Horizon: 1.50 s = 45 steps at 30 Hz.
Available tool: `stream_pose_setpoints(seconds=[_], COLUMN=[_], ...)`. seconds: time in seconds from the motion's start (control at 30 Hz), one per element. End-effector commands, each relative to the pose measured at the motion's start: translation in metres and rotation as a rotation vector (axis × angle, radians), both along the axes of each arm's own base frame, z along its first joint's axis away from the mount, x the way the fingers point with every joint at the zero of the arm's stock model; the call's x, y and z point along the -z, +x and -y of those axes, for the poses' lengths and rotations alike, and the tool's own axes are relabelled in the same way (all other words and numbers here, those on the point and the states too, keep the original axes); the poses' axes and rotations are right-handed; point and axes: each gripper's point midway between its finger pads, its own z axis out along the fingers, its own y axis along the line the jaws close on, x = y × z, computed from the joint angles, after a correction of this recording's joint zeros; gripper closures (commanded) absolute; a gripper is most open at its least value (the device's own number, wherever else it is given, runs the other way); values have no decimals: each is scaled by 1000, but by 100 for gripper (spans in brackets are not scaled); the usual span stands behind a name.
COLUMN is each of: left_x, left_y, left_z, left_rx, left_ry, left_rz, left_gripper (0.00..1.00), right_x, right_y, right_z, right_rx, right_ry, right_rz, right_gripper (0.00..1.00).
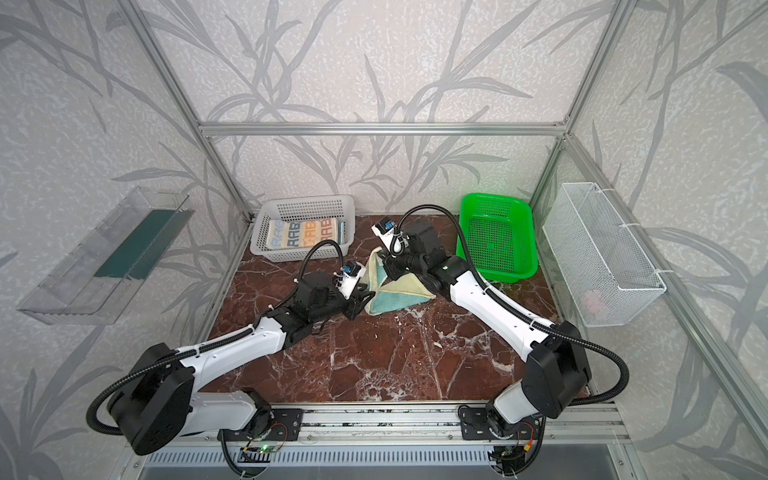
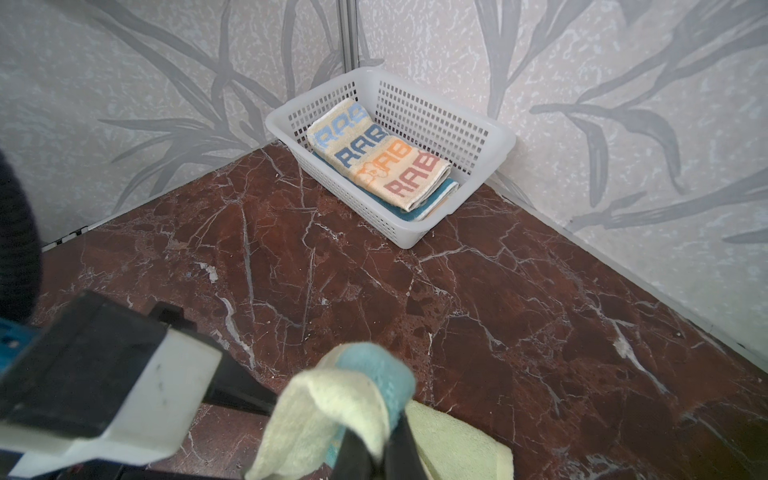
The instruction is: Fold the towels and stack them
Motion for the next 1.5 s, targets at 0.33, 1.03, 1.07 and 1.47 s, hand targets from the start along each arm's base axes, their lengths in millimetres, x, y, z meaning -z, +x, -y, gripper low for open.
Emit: stream_pose_setpoints(seconds=[0.33,1.03,1.07,1.47], left_x=[16,60,61,85], left_y=[15,71,74,102], left_z=[-38,-65,-64,-83], left_rx=[-205,-486,-488,-585], left_ry=[174,476,498,645], left_rz=[-51,-181,-187,-333], left_gripper=[100,100,100,100], right_x=[101,223,221,199], right_y=[-6,10,13,33], right_z=[9,62,66,115], right_rx=[6,201,215,368], right_ry=[-171,-502,-506,-547], right_rz=[-158,-419,-411,-346], right_gripper=[97,52,50,47])
